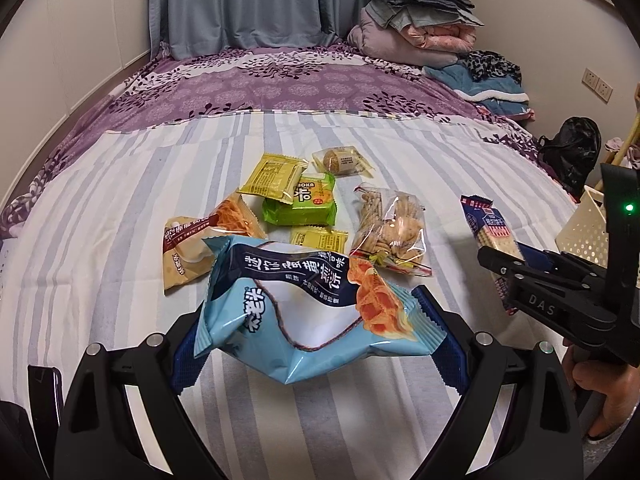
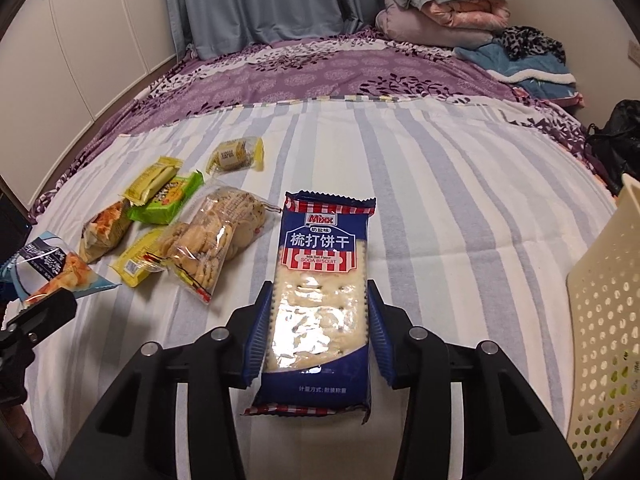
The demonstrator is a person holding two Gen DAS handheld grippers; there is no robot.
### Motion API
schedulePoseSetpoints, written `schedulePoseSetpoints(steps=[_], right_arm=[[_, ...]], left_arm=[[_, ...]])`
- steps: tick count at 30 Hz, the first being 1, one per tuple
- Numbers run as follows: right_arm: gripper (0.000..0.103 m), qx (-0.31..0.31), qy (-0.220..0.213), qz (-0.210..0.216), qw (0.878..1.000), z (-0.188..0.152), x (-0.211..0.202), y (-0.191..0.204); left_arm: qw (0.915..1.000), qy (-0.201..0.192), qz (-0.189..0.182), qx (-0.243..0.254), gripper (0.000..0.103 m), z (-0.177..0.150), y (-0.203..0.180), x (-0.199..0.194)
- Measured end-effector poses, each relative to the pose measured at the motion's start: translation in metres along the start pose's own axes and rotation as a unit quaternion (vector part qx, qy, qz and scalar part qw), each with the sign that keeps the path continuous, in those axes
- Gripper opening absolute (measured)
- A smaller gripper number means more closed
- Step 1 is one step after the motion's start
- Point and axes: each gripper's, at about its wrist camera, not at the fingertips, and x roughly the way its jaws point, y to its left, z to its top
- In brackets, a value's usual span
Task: Organize snacks
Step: 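Carry the blue bag and cracker pack toward the cream basket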
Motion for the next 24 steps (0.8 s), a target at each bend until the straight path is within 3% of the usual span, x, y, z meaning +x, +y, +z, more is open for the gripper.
schedulePoseSetpoints(steps=[24], right_arm=[[0.045,0.034,-0.078,-0.006,0.996,-0.004,-0.089,-0.037]], left_arm=[[0.9992,-0.03,-0.01,0.025,0.093,0.006,-0.025,-0.034]])
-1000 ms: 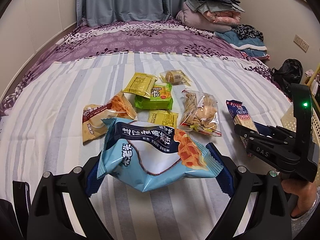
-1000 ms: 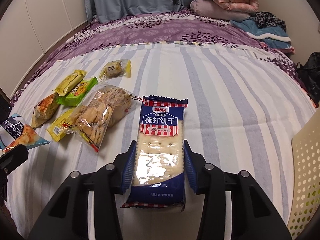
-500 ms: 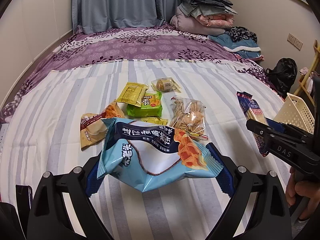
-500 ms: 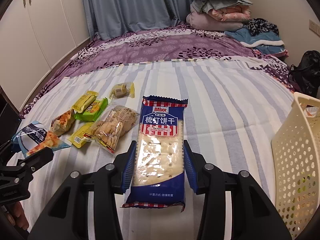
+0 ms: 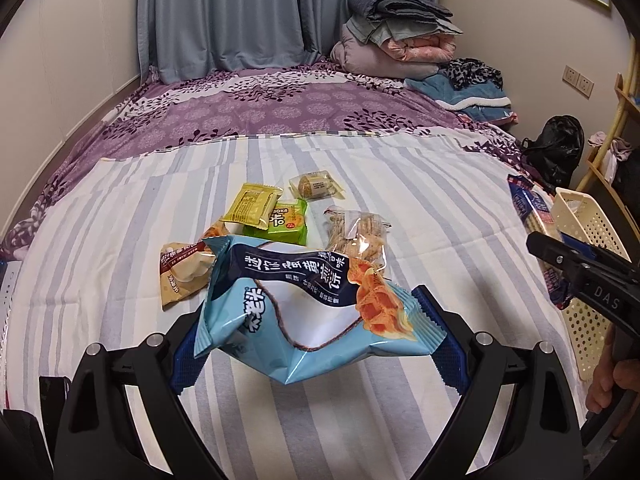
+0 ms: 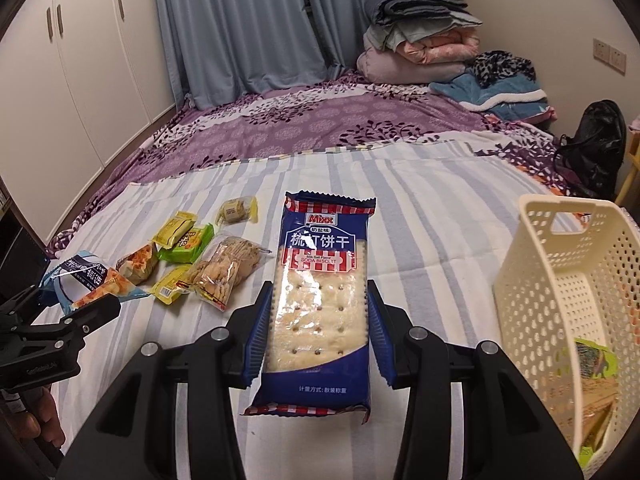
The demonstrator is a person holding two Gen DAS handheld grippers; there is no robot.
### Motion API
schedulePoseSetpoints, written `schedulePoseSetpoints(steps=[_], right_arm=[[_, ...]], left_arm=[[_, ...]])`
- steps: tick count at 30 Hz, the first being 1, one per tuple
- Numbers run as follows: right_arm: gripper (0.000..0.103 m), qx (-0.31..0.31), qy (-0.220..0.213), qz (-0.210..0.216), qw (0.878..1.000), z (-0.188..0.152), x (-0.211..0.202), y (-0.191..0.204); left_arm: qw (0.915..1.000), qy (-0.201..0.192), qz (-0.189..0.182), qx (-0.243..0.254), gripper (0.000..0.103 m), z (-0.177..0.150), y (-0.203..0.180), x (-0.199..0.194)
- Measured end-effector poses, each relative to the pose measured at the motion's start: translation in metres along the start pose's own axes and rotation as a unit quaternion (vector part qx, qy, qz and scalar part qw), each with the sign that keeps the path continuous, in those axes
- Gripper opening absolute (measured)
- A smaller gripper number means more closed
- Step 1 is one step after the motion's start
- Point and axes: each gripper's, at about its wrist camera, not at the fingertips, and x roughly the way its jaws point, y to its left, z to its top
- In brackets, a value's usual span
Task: Organize snacks
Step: 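Carry the blue bag and cracker pack toward the cream basket, then open the right tool to drop the cracker pack into the basket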
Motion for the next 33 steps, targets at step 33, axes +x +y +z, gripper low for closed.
schedulePoseSetpoints(steps=[33], right_arm=[[0.045,0.141,-0.058,-0.126,0.98,-0.043,-0.082,-0.144]], left_arm=[[0.997,-0.03,-0.027,0.066,0.093,0.011,-0.071,-0.031]])
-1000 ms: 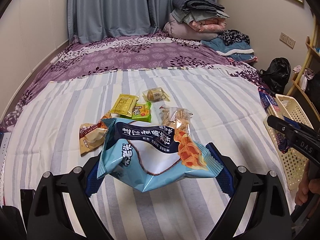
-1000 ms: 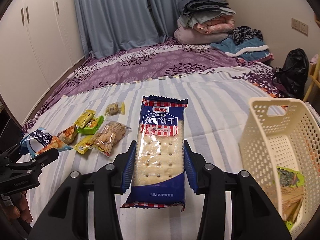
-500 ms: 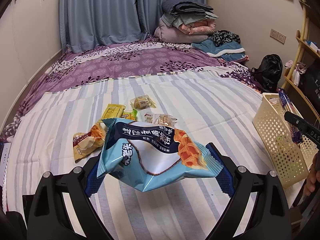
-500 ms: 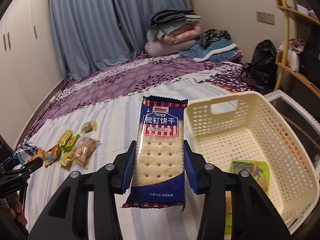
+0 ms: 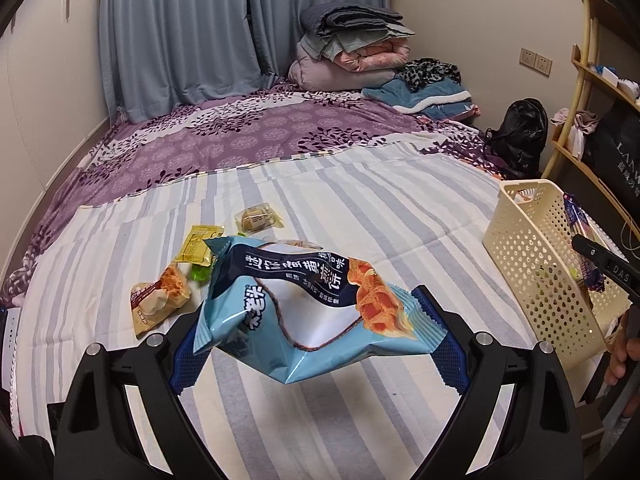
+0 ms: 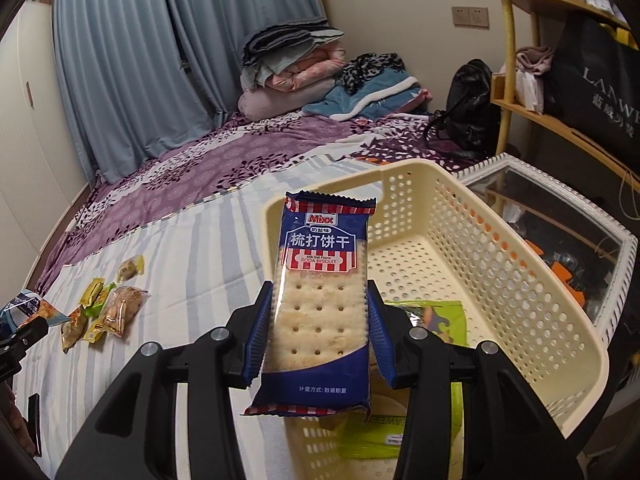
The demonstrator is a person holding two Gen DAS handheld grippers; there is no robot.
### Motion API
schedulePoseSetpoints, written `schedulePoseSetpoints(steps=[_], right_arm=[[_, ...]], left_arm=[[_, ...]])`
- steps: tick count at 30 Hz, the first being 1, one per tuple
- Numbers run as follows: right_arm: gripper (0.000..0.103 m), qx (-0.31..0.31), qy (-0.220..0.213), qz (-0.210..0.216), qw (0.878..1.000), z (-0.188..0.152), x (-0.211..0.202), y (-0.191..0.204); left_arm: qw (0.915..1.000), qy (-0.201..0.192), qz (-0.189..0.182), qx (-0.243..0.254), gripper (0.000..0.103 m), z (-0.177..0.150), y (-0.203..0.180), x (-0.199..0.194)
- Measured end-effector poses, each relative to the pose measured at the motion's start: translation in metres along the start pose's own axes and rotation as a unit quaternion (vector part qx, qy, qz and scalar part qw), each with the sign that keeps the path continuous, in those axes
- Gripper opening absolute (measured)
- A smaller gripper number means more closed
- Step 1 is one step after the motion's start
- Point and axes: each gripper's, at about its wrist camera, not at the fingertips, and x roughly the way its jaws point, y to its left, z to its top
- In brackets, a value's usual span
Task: Organize snacks
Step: 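Open the right tool to drop the cracker pack into the basket, then move the blue coconut bag over the basket and open the left tool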
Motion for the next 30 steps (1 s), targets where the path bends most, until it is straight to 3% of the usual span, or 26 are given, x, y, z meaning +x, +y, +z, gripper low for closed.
schedulePoseSetpoints(steps=[2,5,21,30], right_arm=[[0.047,0.009,-0.001,-0.005,1.0,-0.001,-0.001,-0.008],[0.057,0.021,-0.006,-0.011,1.0,-0.002,-0.004,-0.016],[0.057,0.048,-0.021,-0.026,0.998,-0.007,-0.018,-0.047],[0.057,0.06,-0.029,-0.04,0.997,-0.008,-0.029,-0.064]], left_arm=[[1.0,0.0,-0.002,0.005,0.093,0.001,-0.006,-0.001],[0.9999,0.0,-0.006,0.014,0.093,0.003,-0.015,-0.001],[0.9969,-0.017,-0.039,0.065,0.093,0.018,-0.069,-0.009],[0.9897,-0.034,-0.081,0.113,0.093,0.031,-0.121,-0.013]])
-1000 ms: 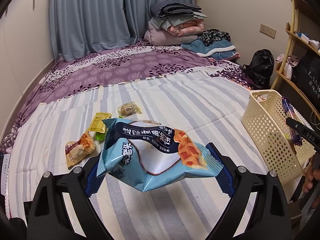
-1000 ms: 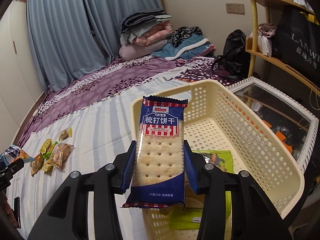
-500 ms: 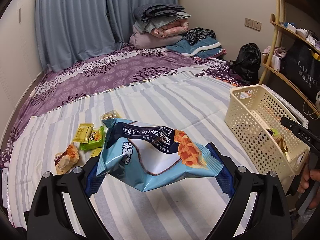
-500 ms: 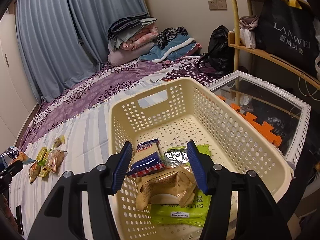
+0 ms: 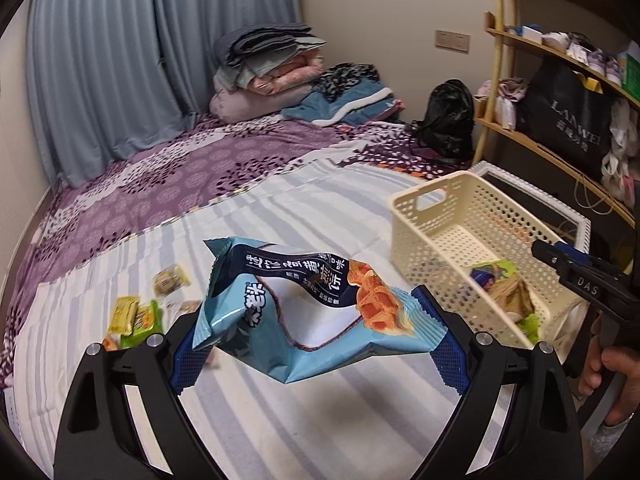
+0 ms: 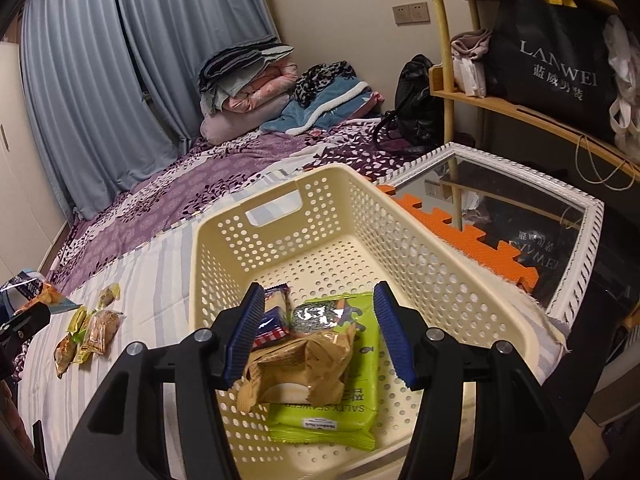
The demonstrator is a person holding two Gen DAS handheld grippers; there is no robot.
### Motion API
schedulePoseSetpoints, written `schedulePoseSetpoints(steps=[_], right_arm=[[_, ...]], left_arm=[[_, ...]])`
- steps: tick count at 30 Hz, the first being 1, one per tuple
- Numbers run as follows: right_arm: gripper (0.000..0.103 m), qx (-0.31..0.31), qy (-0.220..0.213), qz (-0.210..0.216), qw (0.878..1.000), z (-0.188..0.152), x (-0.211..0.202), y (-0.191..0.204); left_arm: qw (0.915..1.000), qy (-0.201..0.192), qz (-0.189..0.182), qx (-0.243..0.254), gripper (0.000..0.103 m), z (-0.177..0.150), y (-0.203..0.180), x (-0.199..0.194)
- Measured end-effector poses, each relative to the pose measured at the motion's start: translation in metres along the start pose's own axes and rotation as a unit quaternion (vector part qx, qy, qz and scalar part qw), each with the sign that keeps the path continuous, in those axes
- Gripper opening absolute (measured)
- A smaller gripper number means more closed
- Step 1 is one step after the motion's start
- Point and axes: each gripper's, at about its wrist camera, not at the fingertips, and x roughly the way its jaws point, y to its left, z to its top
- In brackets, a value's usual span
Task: Organize snacks
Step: 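Move the blue coconut bag over the basket and open the left tool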
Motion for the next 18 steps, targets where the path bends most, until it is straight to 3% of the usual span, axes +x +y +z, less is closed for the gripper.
schedulePoseSetpoints(steps=[10,18], right_arm=[[0.057,0.018,-0.011,-0.031,0.999,0.003,-0.016,-0.032],[0.057,0.027,-0.015,-0.044,0.999,0.004,-0.024,-0.049]], left_arm=[[0.9953,-0.017,-0.071,0.064,0.093,0.02,-0.077,0.006],[0.9897,-0.015,-0.105,0.096,0.093,0.023,-0.119,0.013]])
